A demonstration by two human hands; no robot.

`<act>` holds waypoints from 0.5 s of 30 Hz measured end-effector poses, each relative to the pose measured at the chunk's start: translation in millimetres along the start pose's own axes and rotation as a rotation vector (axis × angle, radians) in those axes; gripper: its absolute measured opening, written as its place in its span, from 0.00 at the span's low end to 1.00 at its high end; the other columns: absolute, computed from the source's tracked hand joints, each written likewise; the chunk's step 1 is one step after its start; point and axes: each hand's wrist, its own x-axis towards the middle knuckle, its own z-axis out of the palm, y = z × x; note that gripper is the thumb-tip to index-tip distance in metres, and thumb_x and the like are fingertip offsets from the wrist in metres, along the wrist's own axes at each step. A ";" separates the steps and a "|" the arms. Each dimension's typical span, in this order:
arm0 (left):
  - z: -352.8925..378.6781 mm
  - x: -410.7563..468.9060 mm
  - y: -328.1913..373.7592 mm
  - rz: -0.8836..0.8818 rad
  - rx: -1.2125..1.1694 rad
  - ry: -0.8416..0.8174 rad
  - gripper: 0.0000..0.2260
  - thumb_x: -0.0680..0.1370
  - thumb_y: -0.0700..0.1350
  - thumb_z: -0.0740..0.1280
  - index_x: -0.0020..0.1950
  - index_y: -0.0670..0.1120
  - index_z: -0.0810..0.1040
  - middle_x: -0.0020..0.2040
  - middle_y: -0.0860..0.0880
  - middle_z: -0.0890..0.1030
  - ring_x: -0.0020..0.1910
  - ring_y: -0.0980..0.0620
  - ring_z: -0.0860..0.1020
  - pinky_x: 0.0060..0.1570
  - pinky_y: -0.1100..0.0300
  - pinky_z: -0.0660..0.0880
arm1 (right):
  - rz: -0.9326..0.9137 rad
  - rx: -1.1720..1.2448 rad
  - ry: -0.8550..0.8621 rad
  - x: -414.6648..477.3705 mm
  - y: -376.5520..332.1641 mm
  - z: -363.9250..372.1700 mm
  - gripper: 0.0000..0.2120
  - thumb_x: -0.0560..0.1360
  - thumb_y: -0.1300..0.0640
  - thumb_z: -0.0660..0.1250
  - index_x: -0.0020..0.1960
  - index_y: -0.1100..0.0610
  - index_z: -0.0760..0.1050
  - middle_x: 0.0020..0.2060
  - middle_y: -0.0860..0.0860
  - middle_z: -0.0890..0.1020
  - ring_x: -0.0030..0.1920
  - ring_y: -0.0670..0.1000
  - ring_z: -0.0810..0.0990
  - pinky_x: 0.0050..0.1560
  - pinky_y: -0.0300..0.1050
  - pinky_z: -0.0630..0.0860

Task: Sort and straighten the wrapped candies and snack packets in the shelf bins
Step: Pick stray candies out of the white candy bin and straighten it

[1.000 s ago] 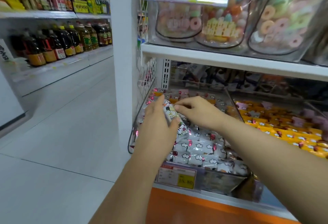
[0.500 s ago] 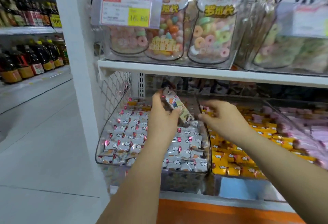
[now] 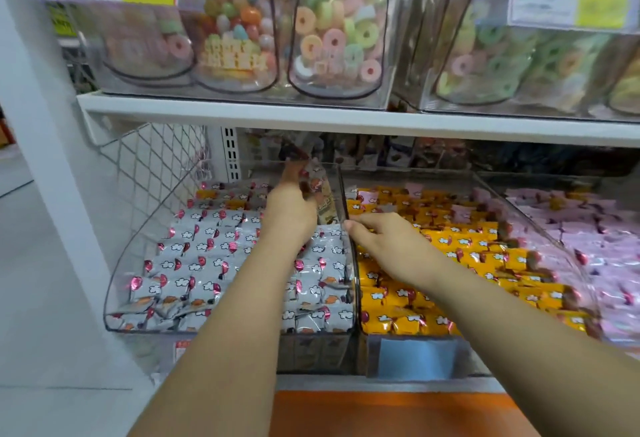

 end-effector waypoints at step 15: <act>-14.3 12.7 -15.5 0.471 0.724 -0.325 0.16 0.81 0.46 0.59 0.69 0.56 0.70 0.62 0.50 0.78 0.52 0.51 0.77 0.50 0.56 0.75 | -0.012 0.072 -0.031 5.9 10.5 3.9 0.18 0.80 0.47 0.55 0.64 0.53 0.75 0.51 0.57 0.83 0.49 0.53 0.81 0.50 0.42 0.73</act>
